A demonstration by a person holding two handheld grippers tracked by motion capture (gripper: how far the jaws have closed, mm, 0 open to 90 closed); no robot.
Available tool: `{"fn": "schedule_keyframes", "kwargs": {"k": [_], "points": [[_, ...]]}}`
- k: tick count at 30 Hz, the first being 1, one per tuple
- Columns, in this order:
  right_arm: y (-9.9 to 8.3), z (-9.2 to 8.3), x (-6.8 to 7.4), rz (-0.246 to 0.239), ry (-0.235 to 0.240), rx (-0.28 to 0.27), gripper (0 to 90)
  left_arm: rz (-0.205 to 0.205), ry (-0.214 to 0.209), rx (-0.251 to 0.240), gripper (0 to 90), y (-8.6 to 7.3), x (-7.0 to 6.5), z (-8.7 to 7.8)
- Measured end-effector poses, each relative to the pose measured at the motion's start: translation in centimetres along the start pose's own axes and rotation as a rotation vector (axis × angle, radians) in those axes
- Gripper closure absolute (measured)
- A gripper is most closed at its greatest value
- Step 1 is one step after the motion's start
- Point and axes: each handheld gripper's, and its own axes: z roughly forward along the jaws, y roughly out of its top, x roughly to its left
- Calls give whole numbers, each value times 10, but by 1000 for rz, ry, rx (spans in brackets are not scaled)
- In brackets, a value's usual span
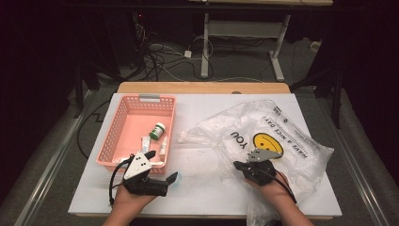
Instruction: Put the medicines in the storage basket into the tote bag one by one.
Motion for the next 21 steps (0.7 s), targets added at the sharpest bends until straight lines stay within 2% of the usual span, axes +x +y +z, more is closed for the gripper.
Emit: {"fn": "schedule_keyframes", "kwargs": {"k": [7,10,13,16,21], "points": [[7,-11,-1,-18,-49,-71,900,0,-1,-4,0,0,0,0],[14,-14,-3,-15,-53,-90,900,-1,3,-4,0,0,1,0],[21,-13,-7,-20,-62,-84,900,-4,5,-6,0,0,2,-1],[26,-8,-13,-3,-62,-83,900,-5,7,-8,0,0,2,-2],[26,4,-19,16,-72,-74,900,-9,11,-11,0,0,4,-4]]}}
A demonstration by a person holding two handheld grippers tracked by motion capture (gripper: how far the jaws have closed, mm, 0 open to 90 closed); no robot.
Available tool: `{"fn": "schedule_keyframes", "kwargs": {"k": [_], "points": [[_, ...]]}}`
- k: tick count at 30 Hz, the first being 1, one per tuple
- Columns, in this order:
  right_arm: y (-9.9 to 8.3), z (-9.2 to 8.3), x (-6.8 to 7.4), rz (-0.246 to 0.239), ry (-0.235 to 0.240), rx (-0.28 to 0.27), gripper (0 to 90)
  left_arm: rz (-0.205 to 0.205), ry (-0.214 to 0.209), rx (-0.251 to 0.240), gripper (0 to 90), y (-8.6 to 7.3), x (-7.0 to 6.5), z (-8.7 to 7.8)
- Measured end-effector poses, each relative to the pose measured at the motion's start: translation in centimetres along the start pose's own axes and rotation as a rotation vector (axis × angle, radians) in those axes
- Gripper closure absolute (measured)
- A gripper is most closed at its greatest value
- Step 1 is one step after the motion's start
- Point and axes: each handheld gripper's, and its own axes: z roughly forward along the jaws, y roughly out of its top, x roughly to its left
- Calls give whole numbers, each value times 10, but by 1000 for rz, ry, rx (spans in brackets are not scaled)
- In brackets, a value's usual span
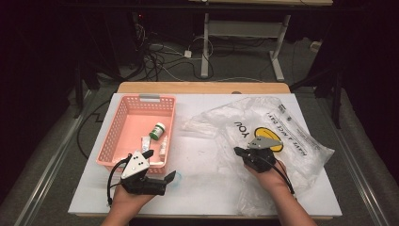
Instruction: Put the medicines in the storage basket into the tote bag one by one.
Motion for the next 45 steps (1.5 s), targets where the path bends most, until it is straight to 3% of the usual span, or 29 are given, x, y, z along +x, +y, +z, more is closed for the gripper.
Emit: {"fn": "schedule_keyframes", "kwargs": {"k": [3,7,23,45], "points": [[-2,1,-1,17,2,-24,900,-6,2,3,0,0,0,0],[-1,-2,2,4,10,-46,900,-1,0,5,0,0,-1,2],[17,-36,3,-31,-27,-181,900,7,1,14,0,-1,-2,3],[31,-68,-4,-2,-52,-315,900,-19,20,2,0,-1,5,-2]]}}
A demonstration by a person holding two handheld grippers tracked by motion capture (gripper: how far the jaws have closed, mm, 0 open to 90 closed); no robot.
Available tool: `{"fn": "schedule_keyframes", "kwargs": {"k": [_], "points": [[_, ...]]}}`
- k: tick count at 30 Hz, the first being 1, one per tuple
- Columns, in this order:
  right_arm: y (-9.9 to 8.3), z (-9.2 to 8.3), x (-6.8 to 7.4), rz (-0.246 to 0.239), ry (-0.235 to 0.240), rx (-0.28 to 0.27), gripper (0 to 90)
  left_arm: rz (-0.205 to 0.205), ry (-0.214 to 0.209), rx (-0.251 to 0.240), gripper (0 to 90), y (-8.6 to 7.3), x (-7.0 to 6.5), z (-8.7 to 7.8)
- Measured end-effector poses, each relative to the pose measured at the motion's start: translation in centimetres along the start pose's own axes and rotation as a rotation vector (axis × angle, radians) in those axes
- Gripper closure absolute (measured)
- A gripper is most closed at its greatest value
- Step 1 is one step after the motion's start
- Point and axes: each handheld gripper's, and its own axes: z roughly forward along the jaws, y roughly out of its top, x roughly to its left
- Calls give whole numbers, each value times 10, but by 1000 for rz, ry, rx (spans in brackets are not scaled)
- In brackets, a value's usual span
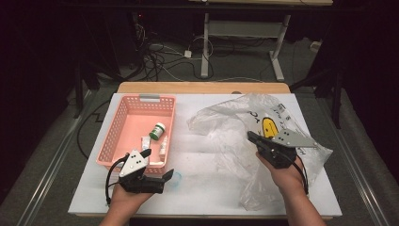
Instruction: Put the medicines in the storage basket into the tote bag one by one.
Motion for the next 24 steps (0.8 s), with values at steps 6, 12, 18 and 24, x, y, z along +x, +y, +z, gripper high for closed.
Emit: {"fn": "schedule_keyframes", "kwargs": {"k": [6,12,18,24], "points": [[6,-4,-1,2,2,-31,900,-12,10,-5,0,0,4,-3],[8,-7,1,-7,6,-52,900,-28,20,-2,0,1,10,-6],[5,-6,1,6,17,-52,900,-47,56,8,0,3,19,-13],[3,-5,1,2,22,-44,900,-72,100,18,0,2,32,-20]]}}
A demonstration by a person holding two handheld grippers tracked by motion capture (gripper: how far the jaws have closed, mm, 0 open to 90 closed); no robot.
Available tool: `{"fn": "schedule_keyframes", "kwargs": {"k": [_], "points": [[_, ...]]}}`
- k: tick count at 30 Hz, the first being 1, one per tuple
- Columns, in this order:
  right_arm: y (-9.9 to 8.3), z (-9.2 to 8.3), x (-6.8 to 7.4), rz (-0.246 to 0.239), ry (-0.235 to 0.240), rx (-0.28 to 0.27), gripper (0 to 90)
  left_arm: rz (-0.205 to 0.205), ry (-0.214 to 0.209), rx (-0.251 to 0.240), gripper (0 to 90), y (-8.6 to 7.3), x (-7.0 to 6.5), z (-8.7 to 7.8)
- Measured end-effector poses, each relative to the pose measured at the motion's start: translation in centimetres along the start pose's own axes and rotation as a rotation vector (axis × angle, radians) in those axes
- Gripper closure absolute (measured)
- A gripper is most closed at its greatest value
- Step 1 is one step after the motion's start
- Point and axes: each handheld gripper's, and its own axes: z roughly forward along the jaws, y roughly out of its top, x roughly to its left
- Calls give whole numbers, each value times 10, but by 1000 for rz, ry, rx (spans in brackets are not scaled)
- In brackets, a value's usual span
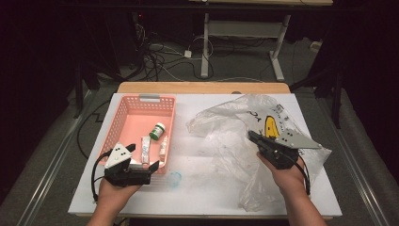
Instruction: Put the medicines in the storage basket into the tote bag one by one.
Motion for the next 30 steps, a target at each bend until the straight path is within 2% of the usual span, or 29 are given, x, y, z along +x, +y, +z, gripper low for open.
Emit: {"fn": "schedule_keyframes", "kwargs": {"k": [7,18,25,30], "points": [[0,0,1,-7,3,1,900,-26,49,4,0,-2,15,-5],[0,-2,-1,-5,-5,1,900,-78,97,2,0,-8,38,-13],[0,-3,-1,-9,-6,-1,900,-100,100,9,0,-9,44,-13],[1,-3,-1,-8,-10,-7,900,-93,102,8,0,-9,44,-13]]}}
